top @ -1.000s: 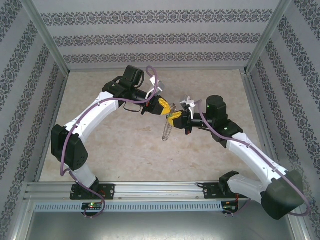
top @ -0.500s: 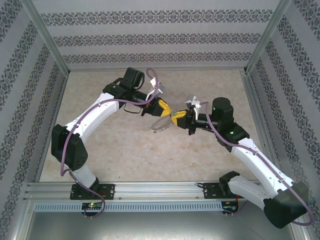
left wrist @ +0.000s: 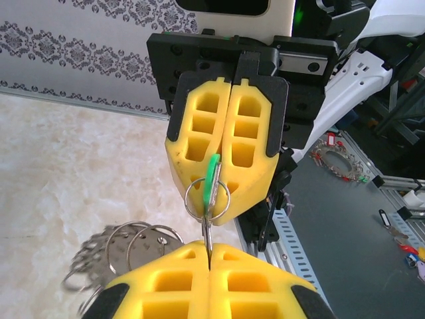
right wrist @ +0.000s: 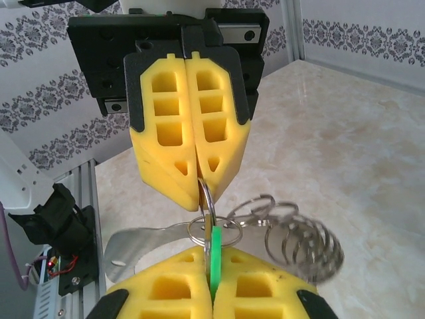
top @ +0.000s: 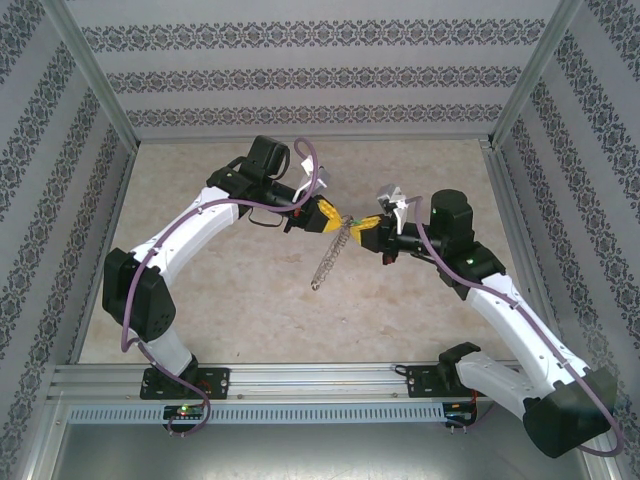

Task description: Put the keys on the keyring

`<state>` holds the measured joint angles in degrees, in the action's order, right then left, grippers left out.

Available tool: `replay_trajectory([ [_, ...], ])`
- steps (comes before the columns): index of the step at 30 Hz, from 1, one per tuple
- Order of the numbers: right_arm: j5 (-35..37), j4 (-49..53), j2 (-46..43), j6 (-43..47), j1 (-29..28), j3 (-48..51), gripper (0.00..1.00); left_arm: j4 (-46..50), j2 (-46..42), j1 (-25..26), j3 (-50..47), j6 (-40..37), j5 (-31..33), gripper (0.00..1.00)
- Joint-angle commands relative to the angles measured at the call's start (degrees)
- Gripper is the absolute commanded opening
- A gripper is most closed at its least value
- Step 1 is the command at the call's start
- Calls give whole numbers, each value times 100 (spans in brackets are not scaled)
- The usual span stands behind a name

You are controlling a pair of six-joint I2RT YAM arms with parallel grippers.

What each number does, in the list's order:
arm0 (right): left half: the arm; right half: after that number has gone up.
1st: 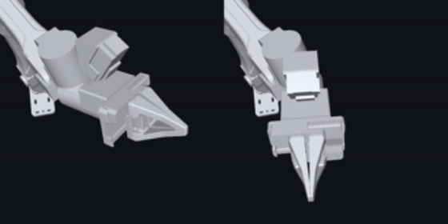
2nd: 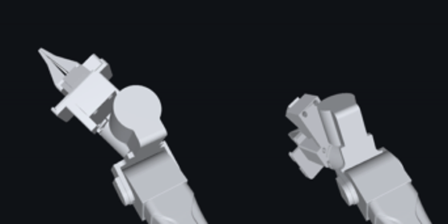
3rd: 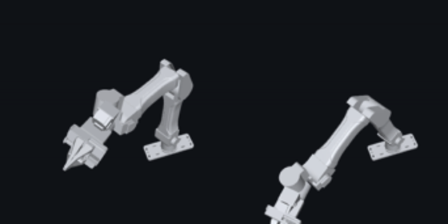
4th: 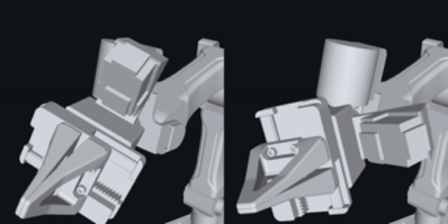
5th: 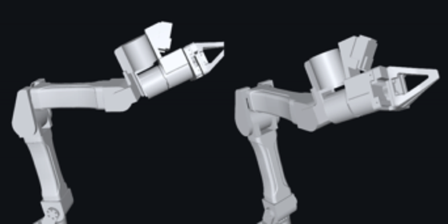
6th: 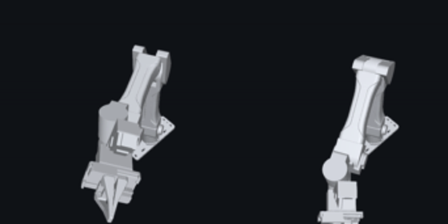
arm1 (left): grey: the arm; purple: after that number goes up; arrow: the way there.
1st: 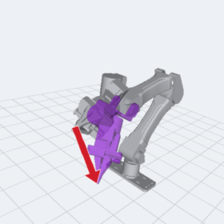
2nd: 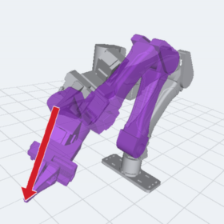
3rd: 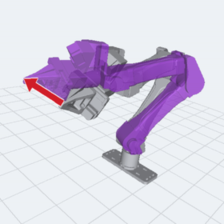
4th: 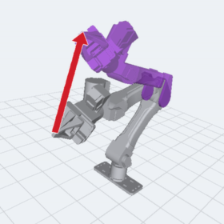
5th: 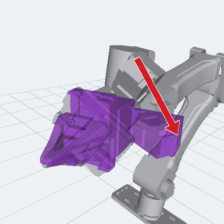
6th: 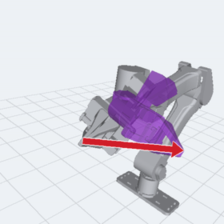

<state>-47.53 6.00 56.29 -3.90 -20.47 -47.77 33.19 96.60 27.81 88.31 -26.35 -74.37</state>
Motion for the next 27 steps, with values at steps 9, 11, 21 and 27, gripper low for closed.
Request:
replay_trajectory([
  [9, -147, -50, 462, 62, -239, -861, 0, -354, -229, 62, -199, 179, -117, 0],
  [11, -132, 13, 552, 106, -307, -957, 0, -375, -229, 58, -202, 191, -121, 0],
  [21, 288, 235, 284, 40, -145, -524, 0, -384, -256, 52, -211, 165, -43, 0],
  [27, 349, 257, 111, -10, -77, -222, 0, -416, -268, 51, -208, 190, -11, 0],
])
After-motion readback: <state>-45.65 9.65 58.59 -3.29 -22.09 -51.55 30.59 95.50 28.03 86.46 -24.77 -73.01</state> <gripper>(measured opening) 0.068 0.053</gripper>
